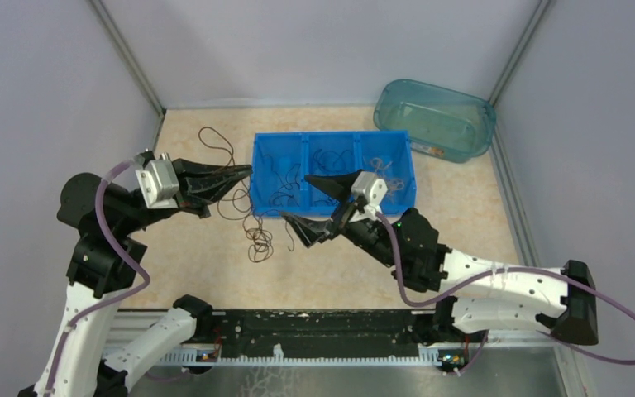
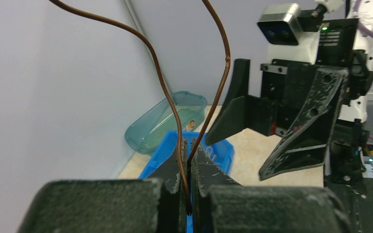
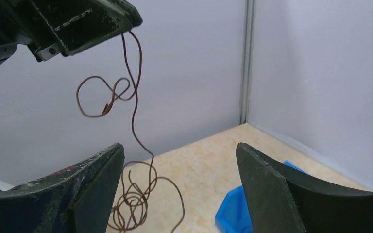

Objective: Untangle the cables

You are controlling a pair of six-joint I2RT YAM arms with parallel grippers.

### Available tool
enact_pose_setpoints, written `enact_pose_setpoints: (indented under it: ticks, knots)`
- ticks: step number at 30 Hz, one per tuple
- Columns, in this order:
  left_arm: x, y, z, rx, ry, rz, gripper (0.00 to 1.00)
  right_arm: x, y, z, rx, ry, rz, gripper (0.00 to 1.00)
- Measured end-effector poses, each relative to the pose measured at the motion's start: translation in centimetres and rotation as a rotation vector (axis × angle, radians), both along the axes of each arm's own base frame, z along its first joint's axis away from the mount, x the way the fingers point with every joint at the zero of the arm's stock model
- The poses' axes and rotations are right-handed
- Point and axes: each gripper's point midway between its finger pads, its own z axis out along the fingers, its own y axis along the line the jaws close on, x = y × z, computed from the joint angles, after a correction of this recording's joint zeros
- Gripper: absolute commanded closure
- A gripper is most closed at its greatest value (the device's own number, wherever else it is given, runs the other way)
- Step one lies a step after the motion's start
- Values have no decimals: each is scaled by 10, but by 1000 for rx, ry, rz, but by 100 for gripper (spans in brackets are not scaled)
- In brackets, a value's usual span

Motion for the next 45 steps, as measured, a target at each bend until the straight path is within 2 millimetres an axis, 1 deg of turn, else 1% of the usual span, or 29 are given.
enact_pose_setpoints:
  ticks: [1, 2, 3, 5, 9, 13, 15, 17, 25, 28, 33, 36, 38, 45]
  knots:
    - [-3, -1, -1, -1, 11, -17, 100, 1, 6, 8, 0, -24, 4, 19]
    - [-5, -3, -1, 0, 19, -32, 100, 3, 14, 11, -10, -42, 8, 21]
    - [-8, -4, -2, -1, 29, -49, 100, 4, 21, 10, -27, -52, 15, 22]
    - [-12, -6, -3, -1, 45, -74, 100, 6, 36, -5, -80, -61, 33, 23]
    - [-17, -9, -5, -1, 77, -112, 100, 10, 62, -43, -191, -55, 61, 25]
    - [-19, -11, -7, -4, 105, -134, 100, 16, 76, -69, -257, -48, 58, 28]
    - [-21, -11, -7, -4, 114, -142, 100, 20, 78, -73, -267, -51, 43, 28]
    - [-22, -11, -7, -6, 120, -147, 100, 24, 81, -72, -265, -62, 23, 30]
    - [-24, -12, -6, -13, 130, -159, 100, 33, 83, -52, -221, -98, -23, 35]
    - [-25, -12, -5, -18, 136, -164, 100, 34, 85, -53, -221, -101, -25, 36]
    - [-28, -12, 1, -27, 132, -173, 100, 37, 94, -64, -245, -94, -23, 36]
    - [-30, -11, 5, -34, 127, -178, 100, 38, 97, -68, -254, -94, -24, 36]
    - [-31, -11, 5, -35, 127, -180, 100, 38, 97, -67, -253, -95, -25, 35]
    - [-33, -12, 8, -45, 134, -190, 100, 41, 96, -56, -216, -99, -45, 36]
